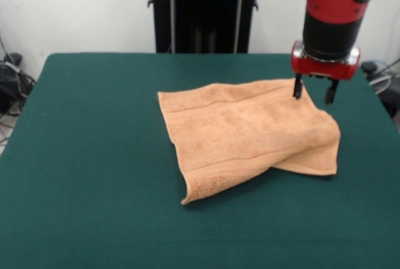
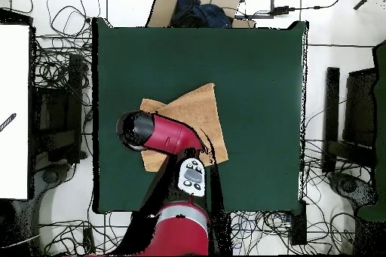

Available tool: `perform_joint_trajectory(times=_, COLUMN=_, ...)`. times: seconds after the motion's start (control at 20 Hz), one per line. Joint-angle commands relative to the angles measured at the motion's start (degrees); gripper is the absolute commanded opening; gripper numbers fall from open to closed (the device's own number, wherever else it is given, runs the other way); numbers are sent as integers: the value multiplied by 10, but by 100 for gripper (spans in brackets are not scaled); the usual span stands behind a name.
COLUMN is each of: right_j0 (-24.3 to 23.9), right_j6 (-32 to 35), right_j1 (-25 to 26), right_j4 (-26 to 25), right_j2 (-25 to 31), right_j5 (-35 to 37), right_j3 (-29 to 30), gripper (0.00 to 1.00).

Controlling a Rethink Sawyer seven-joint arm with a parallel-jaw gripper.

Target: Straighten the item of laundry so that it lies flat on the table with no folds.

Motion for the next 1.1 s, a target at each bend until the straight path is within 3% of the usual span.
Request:
perform_joint_trajectory(times=0.05, right_j0=-11, right_j6=77, right_j1=22, right_j4=-15, right_j2=26, right_j5=-6, right_j3=-17, gripper=100)
perform_joint_trajectory(times=0.8, right_j0=-14, right_j6=74, right_j1=10, right_j4=-16, right_j2=26, right_j5=-1, right_j3=-8, gripper=100)
perform_joint_trajectory(times=1.1, right_j0=14, right_j6=105, right_j1=-13, right_j4=-13, right_j2=4, right_j5=23, right_j3=-1, gripper=100)
